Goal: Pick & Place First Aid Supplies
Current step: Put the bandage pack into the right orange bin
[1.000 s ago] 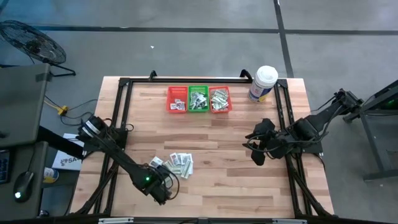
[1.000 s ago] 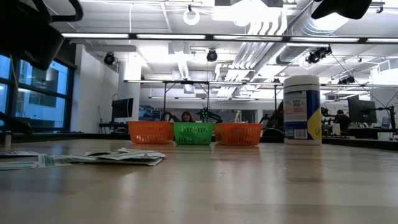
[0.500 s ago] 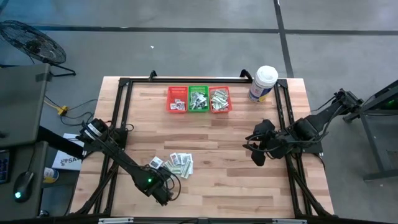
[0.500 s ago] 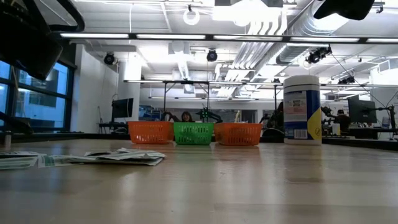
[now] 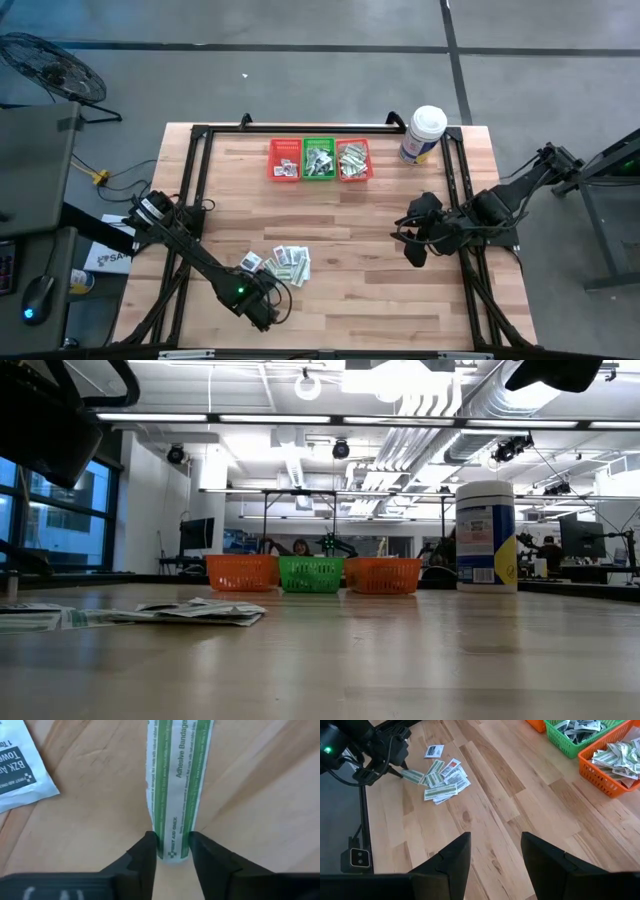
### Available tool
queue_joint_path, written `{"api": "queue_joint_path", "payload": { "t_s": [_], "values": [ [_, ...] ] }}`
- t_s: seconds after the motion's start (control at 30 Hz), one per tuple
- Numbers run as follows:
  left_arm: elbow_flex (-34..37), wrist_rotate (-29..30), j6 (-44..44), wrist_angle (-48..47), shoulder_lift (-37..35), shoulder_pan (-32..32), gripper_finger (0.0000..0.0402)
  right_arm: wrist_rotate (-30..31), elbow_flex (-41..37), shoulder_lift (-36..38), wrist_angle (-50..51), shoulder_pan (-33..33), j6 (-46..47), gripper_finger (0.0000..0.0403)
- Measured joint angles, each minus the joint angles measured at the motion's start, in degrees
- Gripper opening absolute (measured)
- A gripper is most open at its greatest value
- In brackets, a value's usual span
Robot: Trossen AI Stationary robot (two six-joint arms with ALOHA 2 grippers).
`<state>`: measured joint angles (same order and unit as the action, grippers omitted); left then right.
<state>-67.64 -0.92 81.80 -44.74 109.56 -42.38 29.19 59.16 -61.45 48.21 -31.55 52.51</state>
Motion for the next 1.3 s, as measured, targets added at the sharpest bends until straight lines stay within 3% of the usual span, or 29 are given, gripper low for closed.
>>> {"api": "queue_joint_path", "payload": {
  "t_s": [0.53, 0.73, 1.07, 1.3],
  "values": [
    [0.0, -1.32, 1.91, 0.65, 0.02, -0.01, 0.0008, -0.64, 0.0, 0.0, -0.01, 0.0, -0.25, 0.0167],
    [-1.3, 0.36, 1.13, -1.02, -0.6, -0.15, 0.0003, -1.28, 0.0, 0.0, -0.02, 0.0, -1.1, 0.0167],
    [-12.78, 15.2, -5.87, -16.02, -1.07, -0.35, 0.0001, 0.73, 0.0, -1.45, -7.06, -0.01, -9.47, 0.0167],
    [-19.85, 32.01, -9.18, -21.01, -1.14, 1.75, 0.0001, 3.54, 0.0, -5.24, -18.06, 0.25, -18.13, 0.0168]
  ]
}}
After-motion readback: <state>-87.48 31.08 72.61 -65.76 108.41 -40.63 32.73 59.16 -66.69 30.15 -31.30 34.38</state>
